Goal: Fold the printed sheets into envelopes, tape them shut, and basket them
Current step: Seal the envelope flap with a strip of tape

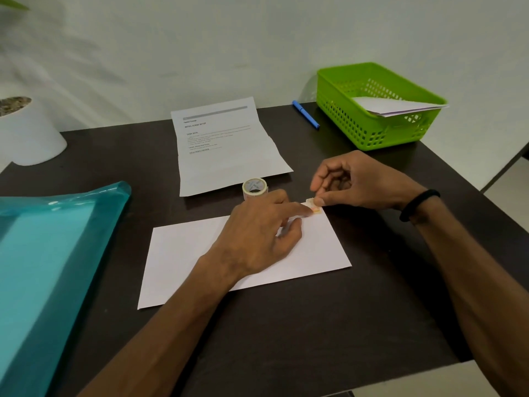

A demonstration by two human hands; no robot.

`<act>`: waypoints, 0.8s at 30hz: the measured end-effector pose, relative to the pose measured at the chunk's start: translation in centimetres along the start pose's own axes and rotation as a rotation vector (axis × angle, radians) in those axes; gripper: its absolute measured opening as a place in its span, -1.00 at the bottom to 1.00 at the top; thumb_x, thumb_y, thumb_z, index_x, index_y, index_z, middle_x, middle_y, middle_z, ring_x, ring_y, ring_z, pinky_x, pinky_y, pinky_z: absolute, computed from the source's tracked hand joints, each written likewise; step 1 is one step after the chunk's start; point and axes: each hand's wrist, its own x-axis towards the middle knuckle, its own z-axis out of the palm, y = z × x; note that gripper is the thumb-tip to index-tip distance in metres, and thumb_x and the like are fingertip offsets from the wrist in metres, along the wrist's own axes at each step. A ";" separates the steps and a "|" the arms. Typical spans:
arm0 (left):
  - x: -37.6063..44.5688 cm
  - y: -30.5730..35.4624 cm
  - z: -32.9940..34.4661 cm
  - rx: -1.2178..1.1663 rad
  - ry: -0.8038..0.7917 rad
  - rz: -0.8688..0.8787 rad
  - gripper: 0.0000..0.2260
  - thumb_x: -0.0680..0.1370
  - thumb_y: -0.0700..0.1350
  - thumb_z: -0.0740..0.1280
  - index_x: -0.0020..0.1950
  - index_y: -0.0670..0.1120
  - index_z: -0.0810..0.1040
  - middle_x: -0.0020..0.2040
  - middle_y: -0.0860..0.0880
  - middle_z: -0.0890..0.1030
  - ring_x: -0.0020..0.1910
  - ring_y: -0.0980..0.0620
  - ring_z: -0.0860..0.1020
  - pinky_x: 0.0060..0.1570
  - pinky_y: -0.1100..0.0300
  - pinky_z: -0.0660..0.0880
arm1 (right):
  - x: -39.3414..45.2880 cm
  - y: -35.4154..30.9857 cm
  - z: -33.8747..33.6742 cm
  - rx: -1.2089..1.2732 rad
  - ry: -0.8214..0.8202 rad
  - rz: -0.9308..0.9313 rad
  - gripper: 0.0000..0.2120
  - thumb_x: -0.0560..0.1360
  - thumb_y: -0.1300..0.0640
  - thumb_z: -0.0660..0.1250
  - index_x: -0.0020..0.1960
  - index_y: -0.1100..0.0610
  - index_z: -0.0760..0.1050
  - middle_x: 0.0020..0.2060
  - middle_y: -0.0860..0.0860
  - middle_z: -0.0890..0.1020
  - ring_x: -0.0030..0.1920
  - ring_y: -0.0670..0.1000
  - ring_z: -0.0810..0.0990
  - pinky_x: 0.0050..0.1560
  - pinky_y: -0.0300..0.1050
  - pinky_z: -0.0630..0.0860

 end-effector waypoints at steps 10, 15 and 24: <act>0.1 0.4 -0.1 0.010 -0.009 0.004 -0.72 0.63 0.02 0.31 0.32 0.14 0.63 -0.06 0.11 0.54 -0.15 0.09 0.52 -0.21 0.04 0.57 | 0.0 -0.2 0.3 -0.029 -0.003 -0.006 -0.71 0.37 0.10 0.65 0.03 0.10 0.66 -0.18 0.03 0.73 -0.26 -0.09 0.62 -0.21 -0.28 0.56; 0.2 0.4 -0.1 -0.002 -0.032 -0.011 -0.72 0.63 0.02 0.31 0.33 0.15 0.62 -0.08 0.14 0.53 -0.16 0.10 0.51 -0.22 0.10 0.55 | 0.1 -0.2 0.4 -0.041 -0.002 -0.005 -0.69 0.35 0.04 0.65 0.03 0.08 0.66 -0.20 0.03 0.73 -0.29 -0.09 0.59 -0.24 -0.29 0.54; 0.2 0.5 -0.2 -0.008 -0.050 -0.048 -0.72 0.63 0.02 0.28 0.32 0.16 0.64 -0.21 0.19 0.46 -0.25 0.13 0.47 -0.29 0.24 0.35 | 0.1 -0.3 0.7 -0.066 -0.011 -0.017 -0.74 0.36 -0.05 0.62 -0.04 0.04 0.70 -0.25 -0.06 0.71 -0.35 -0.14 0.50 -0.33 -0.34 0.45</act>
